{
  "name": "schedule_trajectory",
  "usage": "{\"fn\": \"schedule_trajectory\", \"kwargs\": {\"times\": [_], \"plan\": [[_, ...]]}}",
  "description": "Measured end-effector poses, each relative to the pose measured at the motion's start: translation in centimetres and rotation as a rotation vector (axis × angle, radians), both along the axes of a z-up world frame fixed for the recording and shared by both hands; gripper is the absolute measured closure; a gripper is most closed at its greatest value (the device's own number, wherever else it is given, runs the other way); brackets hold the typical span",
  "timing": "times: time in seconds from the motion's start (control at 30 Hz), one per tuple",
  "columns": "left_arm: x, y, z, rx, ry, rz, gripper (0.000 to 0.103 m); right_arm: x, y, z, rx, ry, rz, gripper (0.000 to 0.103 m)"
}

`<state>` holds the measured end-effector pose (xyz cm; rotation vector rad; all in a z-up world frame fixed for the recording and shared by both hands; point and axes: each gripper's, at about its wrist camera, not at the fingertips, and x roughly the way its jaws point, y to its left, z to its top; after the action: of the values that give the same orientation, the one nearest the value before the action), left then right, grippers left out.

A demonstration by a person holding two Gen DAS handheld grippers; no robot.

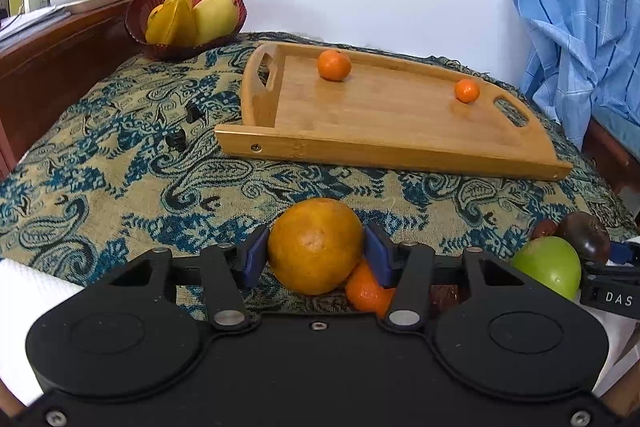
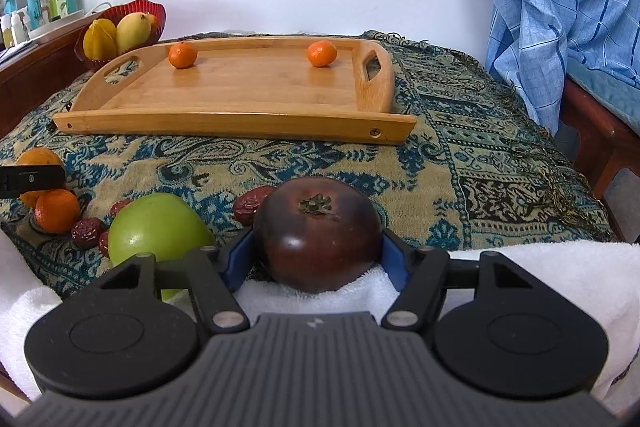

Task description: Organize fruits

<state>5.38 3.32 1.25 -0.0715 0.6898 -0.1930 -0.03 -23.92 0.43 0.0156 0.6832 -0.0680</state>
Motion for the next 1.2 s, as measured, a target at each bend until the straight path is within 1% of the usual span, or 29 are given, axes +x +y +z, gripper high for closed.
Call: {"fn": "schedule_trajectory", "kwargs": {"times": [0.1, 0.23, 0.4, 0.57, 0.73, 0.9, 1.03, 1.2], "plan": [[0.1, 0.0, -0.1, -0.009, 0.001, 0.003, 0.054, 0.1, 0.0, -0.1, -0.002, 0.003, -0.003, 0.036], [-0.2, -0.1, 0.3, 0.008, -0.024, -0.003, 0.055, 0.0, 0.0, 0.1, -0.001, -0.004, -0.009, 0.037], [-0.6, -0.2, 1.6, 0.039, -0.079, -0.005, 0.055, -0.4, 0.1, 0.2, 0.006, -0.027, -0.017, 0.038], [-0.2, -0.2, 2.8, 0.048, -0.081, -0.002, 0.055, -0.7, 0.0, 0.8, 0.031, -0.064, -0.021, 0.038], [0.4, -0.7, 3.6, 0.067, -0.074, -0.025, 0.055, -0.3, -0.2, 1.9, 0.058, -0.096, -0.018, 0.038], [1.5, -1.3, 4.6, 0.059, -0.08, -0.038, 0.055, 0.9, 0.3, 3.6, 0.032, -0.135, 0.02, 0.038], [3.1, -1.9, 5.4, 0.044, -0.078, -0.043, 0.055, 2.3, 0.5, 5.1, 0.019, -0.175, 0.046, 0.038], [5.6, -2.6, 6.1, 0.042, -0.074, -0.053, 0.055, 4.6, 0.0, 6.7, 0.039, -0.206, 0.047, 0.038]]}}
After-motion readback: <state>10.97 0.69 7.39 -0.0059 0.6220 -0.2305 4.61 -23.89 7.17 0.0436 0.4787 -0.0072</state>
